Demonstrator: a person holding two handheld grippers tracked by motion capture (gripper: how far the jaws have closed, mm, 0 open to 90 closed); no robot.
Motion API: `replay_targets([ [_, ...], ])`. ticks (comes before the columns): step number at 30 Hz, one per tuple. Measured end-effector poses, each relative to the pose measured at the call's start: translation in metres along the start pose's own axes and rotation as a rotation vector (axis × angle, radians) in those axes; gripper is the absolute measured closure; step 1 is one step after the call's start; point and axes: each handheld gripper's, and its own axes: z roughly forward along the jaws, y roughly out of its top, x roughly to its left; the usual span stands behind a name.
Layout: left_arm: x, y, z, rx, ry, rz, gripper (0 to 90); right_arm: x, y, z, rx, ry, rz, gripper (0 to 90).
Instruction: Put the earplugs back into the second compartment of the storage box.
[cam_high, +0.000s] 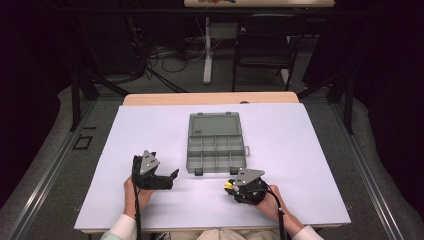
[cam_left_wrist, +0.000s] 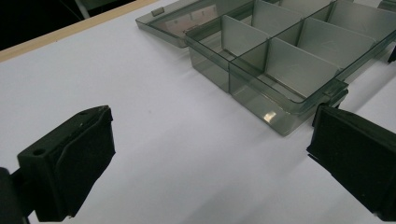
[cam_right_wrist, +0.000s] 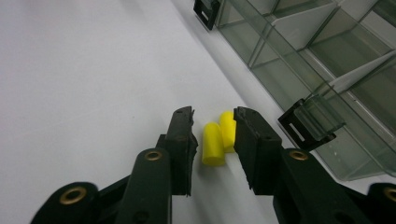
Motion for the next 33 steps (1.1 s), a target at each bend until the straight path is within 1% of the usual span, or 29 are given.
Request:
replay_targets([
  [3,-0.002,0.000,0.001,0.003,-0.003,0.003,0.0,0.001,-0.002,0.000,0.004,0.001,-0.010,69.2],
  [5,-0.003,0.000,0.001,0.004,-0.004,0.002,0.0,0.002,-0.002,0.001,0.011,-0.008,-0.020,70.5],
  [9,-0.001,0.000,0.002,0.010,-0.005,0.002,0.0,0.002,-0.003,0.002,0.014,-0.014,-0.018,73.4],
  [12,0.000,-0.001,0.002,0.011,-0.007,-0.006,0.0,0.002,-0.004,0.003,0.022,-0.017,-0.016,74.8],
  [14,0.000,-0.001,0.002,0.013,-0.006,-0.006,0.0,0.003,-0.004,0.003,0.027,-0.027,-0.030,76.6],
  [16,0.000,-0.001,0.002,0.010,-0.006,-0.007,0.0,0.005,-0.003,0.002,0.029,-0.033,-0.030,76.8],
  [17,0.000,-0.001,0.002,0.011,-0.005,-0.006,0.0,0.004,-0.003,0.001,0.034,-0.035,-0.043,76.7],
  [18,0.000,-0.001,0.002,0.010,-0.006,-0.010,0.0,0.005,-0.003,0.002,0.023,-0.030,-0.041,76.4],
  [20,0.000,-0.001,0.002,0.010,-0.005,-0.004,0.0,0.006,-0.003,0.001,0.022,-0.031,-0.040,75.4],
  [24,0.000,-0.001,0.002,0.011,-0.004,-0.002,0.0,0.007,-0.002,0.001,0.019,-0.029,-0.059,74.1],
  [25,0.000,-0.001,0.002,0.011,-0.004,-0.002,0.0,0.008,-0.002,0.001,0.025,-0.031,-0.057,74.0],
  [27,0.000,-0.001,0.002,0.012,-0.005,-0.004,0.0,0.009,-0.002,0.000,0.013,-0.033,-0.059,74.1],
  [30,-0.001,-0.001,0.003,0.014,-0.006,-0.004,0.0,0.010,-0.002,-0.001,0.020,-0.030,-0.062,74.4],
  [32,-0.001,0.000,0.003,0.013,-0.007,0.001,0.0,0.010,-0.002,-0.001,0.025,-0.032,-0.081,74.5],
  [33,-0.001,0.000,0.003,0.013,-0.007,0.003,0.0,0.011,-0.002,-0.001,0.023,-0.028,-0.081,74.4],
])
